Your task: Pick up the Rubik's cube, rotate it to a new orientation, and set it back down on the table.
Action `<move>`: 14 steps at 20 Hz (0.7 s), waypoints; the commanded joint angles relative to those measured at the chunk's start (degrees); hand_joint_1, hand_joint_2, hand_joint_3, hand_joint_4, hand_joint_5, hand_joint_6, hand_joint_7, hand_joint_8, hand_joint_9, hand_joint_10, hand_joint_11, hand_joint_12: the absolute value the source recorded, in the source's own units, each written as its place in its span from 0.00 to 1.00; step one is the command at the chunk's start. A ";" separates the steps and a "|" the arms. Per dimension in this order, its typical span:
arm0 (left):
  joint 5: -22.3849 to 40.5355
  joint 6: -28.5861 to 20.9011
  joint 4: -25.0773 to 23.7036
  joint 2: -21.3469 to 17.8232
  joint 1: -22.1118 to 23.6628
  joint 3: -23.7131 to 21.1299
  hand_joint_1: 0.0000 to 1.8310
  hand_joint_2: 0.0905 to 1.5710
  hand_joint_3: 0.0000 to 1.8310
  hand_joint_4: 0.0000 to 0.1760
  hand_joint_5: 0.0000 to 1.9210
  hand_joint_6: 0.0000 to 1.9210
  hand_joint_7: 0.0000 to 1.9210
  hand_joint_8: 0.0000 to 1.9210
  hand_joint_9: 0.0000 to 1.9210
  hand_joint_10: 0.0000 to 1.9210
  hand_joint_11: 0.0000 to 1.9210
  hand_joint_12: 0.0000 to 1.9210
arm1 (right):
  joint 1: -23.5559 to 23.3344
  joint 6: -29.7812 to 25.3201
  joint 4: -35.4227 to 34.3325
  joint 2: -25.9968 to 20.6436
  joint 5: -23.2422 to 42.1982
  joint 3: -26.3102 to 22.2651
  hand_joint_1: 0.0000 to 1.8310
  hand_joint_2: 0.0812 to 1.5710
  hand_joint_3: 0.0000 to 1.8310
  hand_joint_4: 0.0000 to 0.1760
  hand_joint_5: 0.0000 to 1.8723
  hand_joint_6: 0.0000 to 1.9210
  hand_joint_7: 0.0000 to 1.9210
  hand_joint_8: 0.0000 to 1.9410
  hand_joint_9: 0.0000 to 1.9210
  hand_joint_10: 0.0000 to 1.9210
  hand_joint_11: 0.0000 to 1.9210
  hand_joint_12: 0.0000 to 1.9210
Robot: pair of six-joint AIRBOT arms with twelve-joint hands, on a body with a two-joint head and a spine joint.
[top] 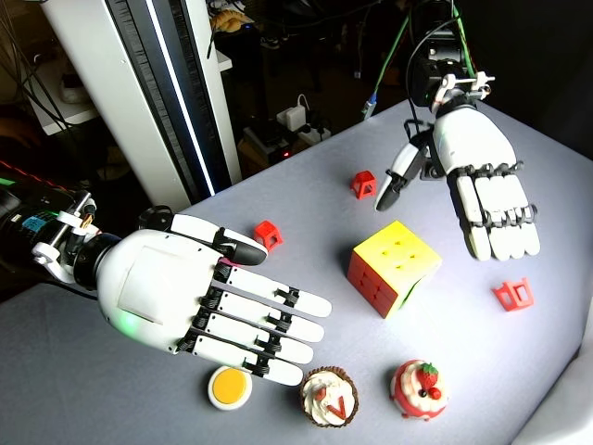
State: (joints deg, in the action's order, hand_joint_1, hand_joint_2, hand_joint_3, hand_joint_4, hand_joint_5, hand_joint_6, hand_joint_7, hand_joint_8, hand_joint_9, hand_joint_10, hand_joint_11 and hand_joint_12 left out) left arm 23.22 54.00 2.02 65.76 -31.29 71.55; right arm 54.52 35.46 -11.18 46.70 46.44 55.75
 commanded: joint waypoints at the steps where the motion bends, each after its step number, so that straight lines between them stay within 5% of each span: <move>1: 4.45 0.33 -0.14 0.35 1.26 0.44 0.45 0.45 0.00 0.10 0.00 0.00 0.00 0.00 0.00 0.00 0.00 0.00 | -0.71 -0.36 -0.71 -0.05 6.60 0.23 0.24 0.85 0.00 0.00 0.00 0.00 0.00 0.00 0.00 0.00 0.00 0.00; 3: 2.89 0.32 -0.10 1.10 1.50 1.13 0.44 0.46 0.00 0.26 0.00 0.00 0.00 0.00 0.00 0.00 0.00 0.00 | -0.60 -0.36 -0.85 0.05 6.56 0.24 0.24 0.85 0.00 0.00 0.00 0.00 0.00 0.00 0.00 0.00 0.00 0.00; 8: 0.65 0.34 0.18 2.52 1.23 2.11 0.41 0.46 0.00 0.00 0.00 0.00 0.00 0.00 0.00 0.00 0.00 0.00 | -0.19 -0.36 -1.26 0.41 6.49 0.33 0.24 0.86 0.00 0.00 0.00 0.00 0.00 0.00 0.00 0.00 0.00 0.00; 14: -0.83 0.33 1.57 4.16 0.45 3.48 0.42 0.52 0.00 0.00 0.00 0.00 0.00 0.00 0.00 0.00 0.00 0.00 | 0.09 -0.36 -1.52 0.63 6.49 0.39 0.23 0.85 0.00 0.00 0.00 0.00 0.00 0.00 0.00 0.00 0.00 0.00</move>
State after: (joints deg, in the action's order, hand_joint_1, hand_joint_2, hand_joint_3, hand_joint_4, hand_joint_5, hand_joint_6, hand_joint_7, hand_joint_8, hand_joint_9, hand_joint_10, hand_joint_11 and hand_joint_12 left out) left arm 16.29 54.19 3.57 69.76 -31.05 74.87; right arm 55.02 35.44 -12.40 47.31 46.06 55.92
